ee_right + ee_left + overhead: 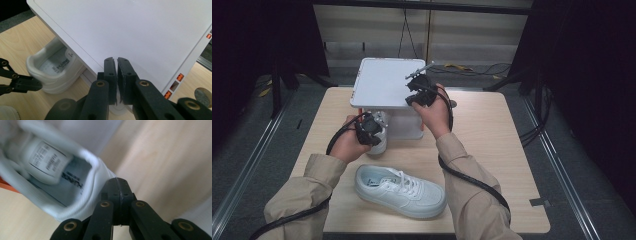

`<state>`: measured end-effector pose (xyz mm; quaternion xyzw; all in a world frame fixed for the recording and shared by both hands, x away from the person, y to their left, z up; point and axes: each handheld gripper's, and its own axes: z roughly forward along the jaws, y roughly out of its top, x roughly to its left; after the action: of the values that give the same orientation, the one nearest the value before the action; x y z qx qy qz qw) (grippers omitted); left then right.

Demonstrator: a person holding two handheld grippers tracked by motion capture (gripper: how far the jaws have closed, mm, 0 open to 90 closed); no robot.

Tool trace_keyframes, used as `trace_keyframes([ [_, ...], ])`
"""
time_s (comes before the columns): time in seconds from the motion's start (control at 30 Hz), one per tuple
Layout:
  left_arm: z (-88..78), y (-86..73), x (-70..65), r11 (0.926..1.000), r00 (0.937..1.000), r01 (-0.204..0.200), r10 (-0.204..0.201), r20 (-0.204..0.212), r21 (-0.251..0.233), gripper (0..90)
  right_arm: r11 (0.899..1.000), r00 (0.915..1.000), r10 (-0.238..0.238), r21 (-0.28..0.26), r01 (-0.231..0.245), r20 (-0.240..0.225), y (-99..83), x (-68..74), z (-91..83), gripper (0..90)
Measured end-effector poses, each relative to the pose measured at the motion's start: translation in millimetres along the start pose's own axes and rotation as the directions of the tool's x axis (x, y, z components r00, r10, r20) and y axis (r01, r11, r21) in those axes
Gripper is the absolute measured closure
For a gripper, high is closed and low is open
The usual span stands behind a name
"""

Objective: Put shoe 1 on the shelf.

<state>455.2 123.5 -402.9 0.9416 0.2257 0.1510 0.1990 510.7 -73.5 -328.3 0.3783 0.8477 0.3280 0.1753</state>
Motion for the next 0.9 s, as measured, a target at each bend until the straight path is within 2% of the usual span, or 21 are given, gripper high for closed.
trace_keyframes([
  [0.07, 0.2, 2.8, 0.9, 1.0000, 0.9999, 0.001, -0.001, -0.015, 0.001, 90.0, 1.000, 1.0000, 0.004, -0.003, -0.004, -0.003, -0.4, -0.9, -0.1, 86.1],
  [0.17, 4.5, 9.9, 6.9, 0.9996, 0.9998, 0.018, -0.018, -0.002, -0.020, 90.0, 1.000, 1.0000, 0.004, -0.005, -0.004, -0.004, -0.7, -1.1, 0.0, 86.1],
  [0.27, 6.6, 11.7, 4.2, 0.9998, 0.9999, 0.017, -0.017, 0.005, -0.015, 90.0, 1.000, 1.0000, 0.008, -0.008, -0.008, -0.004, -0.9, -0.7, 0.1, 86.1],
  [0.3, 5.2, 11.1, 3.2, 0.9996, 0.9995, 0.020, -0.020, 0.024, -0.019, 90.0, 1.000, 1.0000, 0.007, -0.009, -0.007, -0.004, -1.0, -1.0, 0.1, 85.8],
  [0.33, 3.2, 9.8, 2.5, 0.9998, 0.9990, 0.017, -0.017, 0.041, -0.007, 90.0, 1.000, 1.0000, 0.005, -0.007, -0.005, -0.002, -0.9, -1.2, -0.1, 85.6],
  [0.43, -0.7, -1.0, 1.0, 0.9989, 0.9990, 0.010, -0.012, 0.043, 0.046, 90.0, 1.000, 1.0000, -0.001, -0.009, 0.001, 0.000, -1.0, -0.8, 0.1, 85.4],
  [0.47, -0.7, -1.0, 1.0, 0.9989, 0.9990, 0.010, -0.012, 0.043, 0.046, 90.0, 1.000, 1.0000, -0.005, -0.007, 0.005, 0.001, -0.9, -0.7, 0.1, 85.4],
  [0.5, 0.5, -11.3, 1.1, 0.9975, 0.9992, 0.005, -0.008, 0.039, 0.071, 90.0, 1.000, 1.0000, -0.006, -0.006, 0.006, 0.002, -0.8, -0.6, 0.0, 85.4],
  [0.57, 2.1, -16.0, 1.4, 0.9975, 0.9992, 0.008, -0.011, 0.039, 0.070, 90.0, 1.000, 1.0000, -0.007, -0.005, 0.007, 0.003, -0.6, -0.5, 0.0, 85.3],
  [0.6, 6.0, -22.4, 3.1, 0.9981, 0.9996, 0.021, -0.022, 0.020, 0.058, 90.0, 1.000, 1.0000, -0.006, -0.003, 0.006, 0.005, -0.4, -0.4, -0.1, 85.0],
  [0.67, 8.0, -24.1, 4.8, 0.9985, 0.9992, 0.033, -0.034, 0.023, 0.044, 90.0, 1.000, 1.0000, -0.005, -0.004, 0.005, 0.006, -0.4, -0.5, 0.1, 85.0],
  [0.77, 11.1, -22.6, 6.2, 0.9985, 0.9979, 0.049, -0.050, 0.042, 0.023, 90.0, 1.000, 1.0000, -0.002, -0.002, 0.002, 0.009, 0.1, -0.4, 0.5, 85.0],
  [0.8, 12.5, -18.5, 4.5, 0.9997, 1.0000, 0.007, -0.007, 0.000, 0.024, 90.0, 1.000, 0.9996, -0.017, 0.001, 0.017, 0.022, 0.2, -0.5, 1.4, 85.4],
  [0.87, 13.5, -17.0, 5.6, 0.9996, 0.9998, 0.019, -0.019, -0.005, 0.020, 90.0, 1.000, 0.9994, -0.020, -0.003, 0.020, 0.029, -0.8, -1.5, 3.0, 85.8],
  [0.9, 15.6, -14.2, 9.6, 0.9993, 0.9992, 0.038, -0.038, 0.010, -0.003, 90.0, 1.000, 0.9996, -0.013, -0.009, 0.013, 0.026, -1.6, -2.5, 3.6, 85.8],
])
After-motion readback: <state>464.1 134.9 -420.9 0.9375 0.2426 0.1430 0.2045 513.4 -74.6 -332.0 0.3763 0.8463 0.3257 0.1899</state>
